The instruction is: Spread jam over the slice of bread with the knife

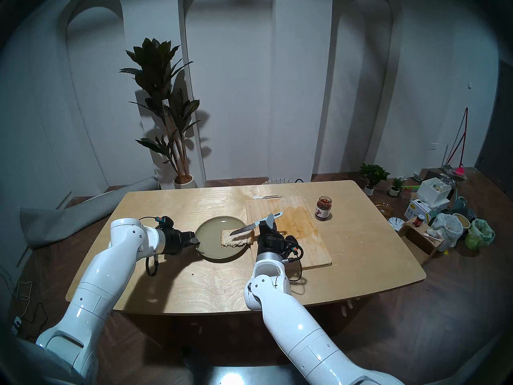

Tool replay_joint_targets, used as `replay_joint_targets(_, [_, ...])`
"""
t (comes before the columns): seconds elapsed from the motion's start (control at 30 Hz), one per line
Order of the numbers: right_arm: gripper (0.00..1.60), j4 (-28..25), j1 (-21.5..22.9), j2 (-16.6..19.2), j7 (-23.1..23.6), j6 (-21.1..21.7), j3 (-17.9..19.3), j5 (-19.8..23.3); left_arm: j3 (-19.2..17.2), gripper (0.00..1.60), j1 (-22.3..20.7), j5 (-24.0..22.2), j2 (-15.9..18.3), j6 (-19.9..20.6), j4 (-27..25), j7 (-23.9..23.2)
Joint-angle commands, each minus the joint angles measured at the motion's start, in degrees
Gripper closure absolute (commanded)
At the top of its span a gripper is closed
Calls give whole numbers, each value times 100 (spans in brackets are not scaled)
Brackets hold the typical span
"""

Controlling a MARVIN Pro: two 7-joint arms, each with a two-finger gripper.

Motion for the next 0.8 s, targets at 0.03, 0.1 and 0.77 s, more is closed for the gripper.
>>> replay_joint_targets(0.03, [160, -43, 340, 13, -399, -222, -260, -813, 11, 105, -158, -23, 13, -12, 8, -23])
replay_joint_targets(0.1, [160, 23, 402, -25, -632, -218, -329, -988, 28, 105, -171, -35, 18, -12, 26, -23])
replay_joint_targets(0.77, [160, 918, 725, -252, -1070, -501, -507, -1431, 75, 160, -231, -121, 60, -12, 161, -89])
